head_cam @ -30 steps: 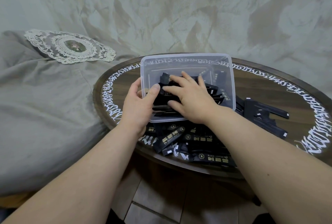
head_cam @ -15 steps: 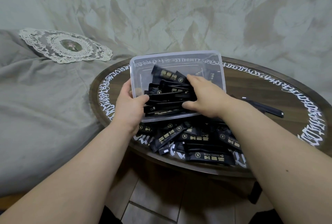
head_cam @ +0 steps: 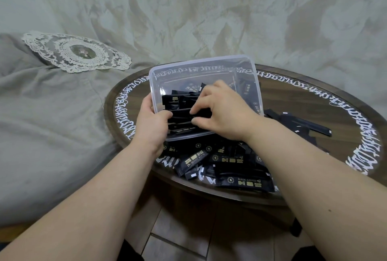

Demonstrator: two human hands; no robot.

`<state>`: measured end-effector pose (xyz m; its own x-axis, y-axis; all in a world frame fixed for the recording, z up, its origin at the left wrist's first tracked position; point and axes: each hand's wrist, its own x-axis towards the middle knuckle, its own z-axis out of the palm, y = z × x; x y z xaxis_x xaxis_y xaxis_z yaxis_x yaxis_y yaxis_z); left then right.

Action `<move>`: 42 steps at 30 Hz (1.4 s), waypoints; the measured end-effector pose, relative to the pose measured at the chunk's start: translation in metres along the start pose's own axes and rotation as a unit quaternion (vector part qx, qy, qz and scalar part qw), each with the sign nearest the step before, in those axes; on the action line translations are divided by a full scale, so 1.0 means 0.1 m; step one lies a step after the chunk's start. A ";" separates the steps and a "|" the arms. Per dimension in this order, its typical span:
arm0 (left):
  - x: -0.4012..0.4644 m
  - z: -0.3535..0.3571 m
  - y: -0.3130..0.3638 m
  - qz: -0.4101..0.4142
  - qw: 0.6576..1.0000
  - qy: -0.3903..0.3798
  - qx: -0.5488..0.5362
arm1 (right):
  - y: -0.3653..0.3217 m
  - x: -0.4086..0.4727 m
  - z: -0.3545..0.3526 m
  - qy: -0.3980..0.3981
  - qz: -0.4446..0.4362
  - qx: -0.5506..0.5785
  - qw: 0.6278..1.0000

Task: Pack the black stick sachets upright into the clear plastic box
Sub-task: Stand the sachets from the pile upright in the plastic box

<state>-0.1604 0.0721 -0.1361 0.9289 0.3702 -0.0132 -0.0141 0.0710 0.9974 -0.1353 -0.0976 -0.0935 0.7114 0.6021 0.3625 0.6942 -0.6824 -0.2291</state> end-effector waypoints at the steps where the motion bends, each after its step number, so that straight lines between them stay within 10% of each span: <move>1: -0.01 0.01 0.00 0.000 1.000 -0.002 -0.002 | 0.00 0.00 0.04 -0.025 0.008 -0.005 1.000; 13: 0.00 -0.01 -0.03 -0.007 1.000 0.017 0.012 | 0.03 -0.04 0.15 0.018 0.109 -0.030 0.993; 18: 0.01 -0.02 -0.02 0.008 1.000 0.019 -0.018 | 0.09 -0.07 0.11 -0.096 0.252 -0.033 0.962; 42: -0.04 0.07 -0.04 0.060 0.997 -0.017 -0.039 | 0.15 -0.05 0.08 -0.084 0.289 0.044 0.953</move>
<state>-0.1618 0.0640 -0.1395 0.9307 0.3487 0.1103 -0.1539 0.0996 0.9831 -0.1280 -0.1076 -0.1059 0.9799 0.1996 0.0052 0.1830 -0.8873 -0.4234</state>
